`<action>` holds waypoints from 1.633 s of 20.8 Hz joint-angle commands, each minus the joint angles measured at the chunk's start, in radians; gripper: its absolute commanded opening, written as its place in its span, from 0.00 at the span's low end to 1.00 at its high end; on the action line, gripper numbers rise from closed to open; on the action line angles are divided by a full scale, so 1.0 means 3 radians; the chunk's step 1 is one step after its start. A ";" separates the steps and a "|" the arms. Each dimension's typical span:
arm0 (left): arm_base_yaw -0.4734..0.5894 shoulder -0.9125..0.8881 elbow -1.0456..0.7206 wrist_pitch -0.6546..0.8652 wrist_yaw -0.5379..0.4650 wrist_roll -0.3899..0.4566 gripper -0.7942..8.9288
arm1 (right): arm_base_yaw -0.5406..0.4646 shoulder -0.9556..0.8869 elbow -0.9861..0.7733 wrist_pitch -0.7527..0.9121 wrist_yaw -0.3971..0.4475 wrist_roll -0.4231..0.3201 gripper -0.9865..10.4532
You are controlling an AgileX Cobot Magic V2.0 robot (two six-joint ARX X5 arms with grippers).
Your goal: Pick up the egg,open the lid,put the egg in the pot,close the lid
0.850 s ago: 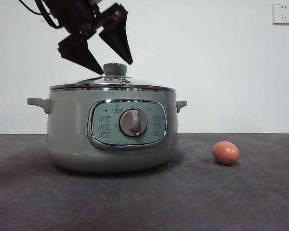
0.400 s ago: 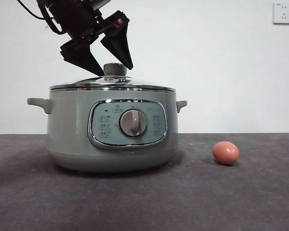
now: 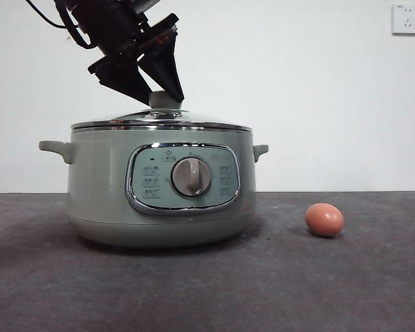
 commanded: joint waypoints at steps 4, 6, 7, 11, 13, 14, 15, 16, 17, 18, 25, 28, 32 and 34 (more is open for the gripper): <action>-0.0014 0.0038 0.0014 -0.0005 0.0005 -0.0140 0.15 | 0.0000 -0.0004 0.0008 0.0187 -0.0013 0.0024 0.61; -0.0014 0.0038 0.0014 -0.0001 0.0032 -0.0168 0.08 | 0.0000 -0.0004 0.0008 0.0214 -0.0013 0.0025 0.61; -0.0014 0.0038 0.0014 0.0010 0.0089 -0.0168 0.07 | 0.0000 -0.0004 0.0008 0.0221 -0.0013 0.0025 0.61; -0.0014 0.0038 0.0071 0.0051 0.0092 -0.0168 0.07 | 0.0000 0.0014 0.0008 0.0233 -0.0009 0.0025 0.61; -0.0014 0.0037 0.0137 0.0052 0.0092 -0.0168 0.07 | 0.0000 0.0045 0.0008 0.0244 0.0005 0.0024 0.61; -0.0014 0.0033 0.0170 0.0039 0.0092 -0.0168 0.07 | 0.0000 0.0065 0.0008 0.0247 0.0015 0.0024 0.61; -0.0014 0.0032 0.0219 0.0004 0.0092 -0.0168 0.07 | 0.0000 0.0092 0.0008 0.0248 0.0043 0.0024 0.61; -0.0014 0.0032 0.0272 -0.0039 0.0090 -0.0168 0.07 | 0.0000 0.0116 0.0008 0.0248 0.0070 0.0024 0.61; -0.0014 0.0032 0.0341 -0.0097 0.0090 -0.0167 0.07 | 0.0000 0.0153 0.0008 0.0256 0.0090 0.0023 0.61; -0.0014 0.0027 0.0399 -0.0125 0.0090 -0.0167 0.07 | 0.0000 0.0192 0.0008 0.0263 0.0089 0.0024 0.61; 0.0078 -0.0448 0.0609 -0.0243 0.0062 -0.0183 0.07 | 0.0003 0.0669 0.0008 0.0559 0.0095 0.0024 0.61; 0.0209 -0.0851 0.0609 -0.0362 0.0060 -0.0186 0.07 | 0.0006 0.0998 0.0008 0.0735 0.0164 0.0024 0.61; 0.0417 -0.1383 0.0609 -0.0651 0.0000 -0.0184 0.08 | 0.0189 0.1466 0.0008 0.1002 0.0448 0.0013 0.61; 0.0467 -0.1623 0.0609 -0.0856 -0.0160 -0.0183 0.08 | 0.0333 0.1715 0.0008 0.1157 0.0632 0.0005 0.61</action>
